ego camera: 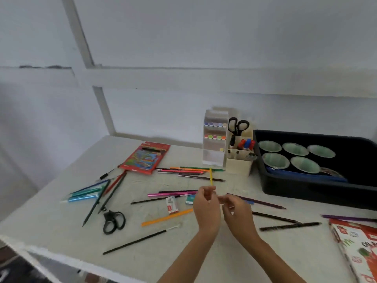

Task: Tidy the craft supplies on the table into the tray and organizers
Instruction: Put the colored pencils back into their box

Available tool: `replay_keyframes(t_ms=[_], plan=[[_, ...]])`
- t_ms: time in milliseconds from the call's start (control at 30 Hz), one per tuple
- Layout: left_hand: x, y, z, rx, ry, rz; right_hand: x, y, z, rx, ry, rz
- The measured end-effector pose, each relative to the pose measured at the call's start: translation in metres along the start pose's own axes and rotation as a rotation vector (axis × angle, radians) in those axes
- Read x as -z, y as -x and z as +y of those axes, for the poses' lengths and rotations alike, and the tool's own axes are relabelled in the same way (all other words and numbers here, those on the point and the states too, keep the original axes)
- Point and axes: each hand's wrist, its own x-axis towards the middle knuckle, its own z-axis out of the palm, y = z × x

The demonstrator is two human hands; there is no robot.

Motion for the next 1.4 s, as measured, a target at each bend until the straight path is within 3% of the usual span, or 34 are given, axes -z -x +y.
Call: replay_keyframes(t_ms=[233, 467, 667, 767, 1000, 1167, 1400], plan=[[0.106, -0.114, 0.0, -0.052, -0.094, 0.09, -0.098, -0.072, -0.075, -0.072, -0.212, -0.082], [0.184, -0.246, -0.007, -0.064, -0.31, 0.12, -0.179, -0.156, -0.113, -0.173, -0.232, -0.073], [0.207, -0.31, -0.019, -0.032, -0.513, -0.08, -0.221, -0.196, -0.118, -0.309, -0.206, -0.036], [0.207, -0.318, -0.024, 0.018, -0.49, -0.16, -0.23, -0.2, -0.12, -0.384, -0.22, 0.027], [0.207, -0.315, -0.031, -0.035, -0.37, -0.111, -0.226, -0.199, -0.124, -0.468, -0.399, 0.069], [0.21, -0.299, -0.018, -0.055, -0.258, -0.106, -0.195, -0.184, -0.133, -0.577, -0.641, 0.115], [0.191, -0.237, 0.009, -0.017, -0.172, -0.221, -0.127, -0.126, -0.12, -0.614, -0.741, 0.151]])
